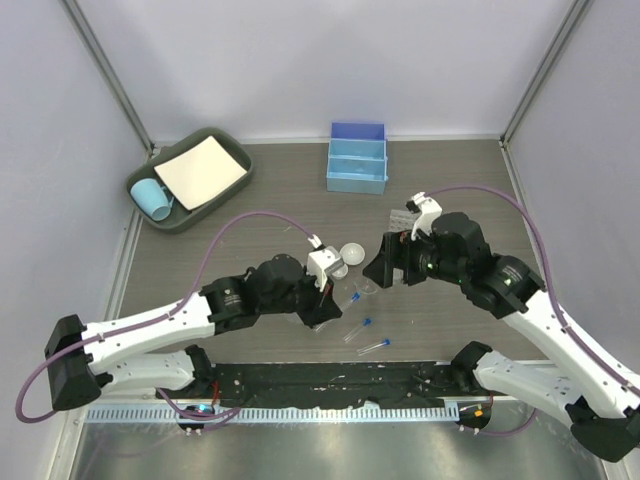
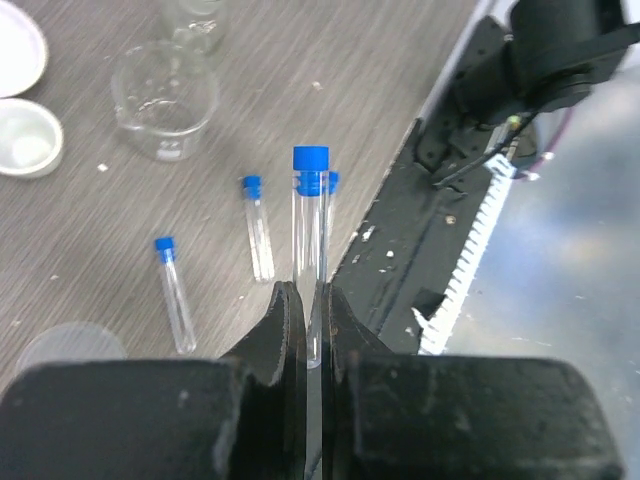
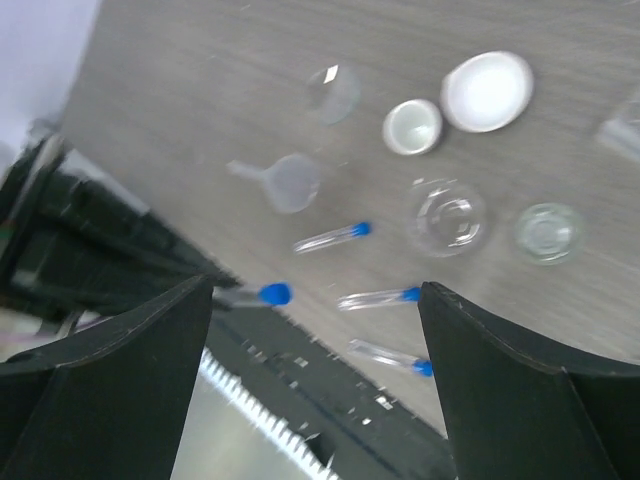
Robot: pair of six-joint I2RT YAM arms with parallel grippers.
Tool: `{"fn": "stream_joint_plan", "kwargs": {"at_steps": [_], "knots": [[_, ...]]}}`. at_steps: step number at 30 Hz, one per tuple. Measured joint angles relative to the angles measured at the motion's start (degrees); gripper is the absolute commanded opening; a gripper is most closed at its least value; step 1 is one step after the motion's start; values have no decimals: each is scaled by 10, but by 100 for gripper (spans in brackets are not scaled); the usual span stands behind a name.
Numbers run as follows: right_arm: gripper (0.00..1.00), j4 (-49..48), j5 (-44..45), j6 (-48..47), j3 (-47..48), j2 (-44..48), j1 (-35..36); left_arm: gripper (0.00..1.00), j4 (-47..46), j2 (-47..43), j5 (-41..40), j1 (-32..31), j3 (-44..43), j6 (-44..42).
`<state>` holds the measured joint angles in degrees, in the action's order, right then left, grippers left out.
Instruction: Organize the chemistry lab equipment
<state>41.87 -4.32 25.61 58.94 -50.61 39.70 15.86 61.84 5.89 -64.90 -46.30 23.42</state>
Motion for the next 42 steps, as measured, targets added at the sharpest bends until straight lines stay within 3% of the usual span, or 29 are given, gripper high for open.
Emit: {"fn": "stream_joint_plan", "kwargs": {"at_steps": [6,11,17,27,33,37,42], "knots": [[77,2,-142,17,-18,48,1,0,-50,-5,129,28,9,-9],[74,-10,-220,34,-43,59,0,0,-106,-5,209,34,25,-11],[65,-16,-274,46,-60,68,1,0,-167,-12,269,48,57,-7],[61,-53,-338,75,-89,85,1,0,-262,-19,341,81,93,11],[49,-63,-350,87,-100,88,1,0,-311,1,368,92,94,23],[29,-66,-350,89,-102,87,1,0,-331,5,383,96,98,32],[17,-65,-345,90,-107,85,1,0,-342,5,401,103,103,36]]}}
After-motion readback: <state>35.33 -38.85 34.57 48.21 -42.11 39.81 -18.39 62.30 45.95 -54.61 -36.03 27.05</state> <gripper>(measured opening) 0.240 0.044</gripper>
